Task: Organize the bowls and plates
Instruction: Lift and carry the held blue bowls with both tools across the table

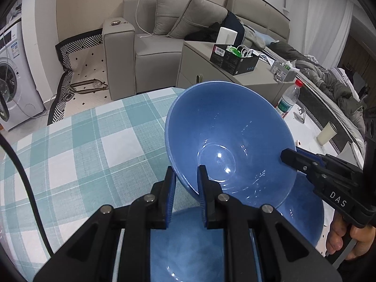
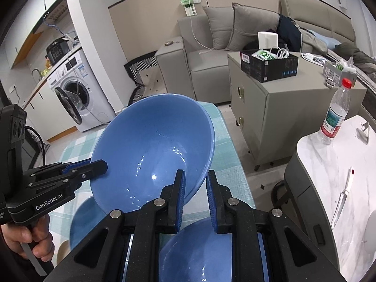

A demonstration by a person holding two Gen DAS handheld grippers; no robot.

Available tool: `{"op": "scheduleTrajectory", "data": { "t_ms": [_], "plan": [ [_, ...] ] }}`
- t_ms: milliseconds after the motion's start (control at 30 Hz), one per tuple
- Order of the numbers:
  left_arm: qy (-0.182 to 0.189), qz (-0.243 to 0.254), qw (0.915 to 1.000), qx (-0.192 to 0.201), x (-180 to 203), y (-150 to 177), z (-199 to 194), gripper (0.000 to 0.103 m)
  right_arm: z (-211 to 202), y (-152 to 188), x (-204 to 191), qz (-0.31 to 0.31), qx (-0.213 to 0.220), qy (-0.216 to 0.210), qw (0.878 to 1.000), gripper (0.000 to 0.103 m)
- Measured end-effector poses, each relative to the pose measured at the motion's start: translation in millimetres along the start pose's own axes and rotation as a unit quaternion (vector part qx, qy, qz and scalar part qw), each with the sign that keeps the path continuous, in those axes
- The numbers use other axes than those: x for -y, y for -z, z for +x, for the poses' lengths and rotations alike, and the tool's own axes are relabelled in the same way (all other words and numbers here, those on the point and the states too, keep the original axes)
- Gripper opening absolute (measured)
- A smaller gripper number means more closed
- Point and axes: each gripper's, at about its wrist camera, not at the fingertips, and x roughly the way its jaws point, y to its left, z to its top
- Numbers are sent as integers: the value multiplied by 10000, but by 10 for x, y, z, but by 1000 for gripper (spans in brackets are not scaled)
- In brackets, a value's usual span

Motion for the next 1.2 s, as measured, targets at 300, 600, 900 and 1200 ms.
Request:
{"op": "scheduleTrajectory", "data": {
  "t_ms": [300,600,900,1200],
  "plan": [
    [-87,27,9997,241,57,139,-330,16,-347,122,-137,-133,279,-108,9995,18],
    [-156,58,9991,399,110,254,-580,16,-597,230,-241,-245,454,-196,9985,18],
    [-262,9,9984,497,90,412,-818,16,-741,392,-355,-249,490,-477,9973,18],
    [-317,10,9982,514,62,603,-914,16,-827,566,-453,-344,457,-604,9965,19]
  ]
}}
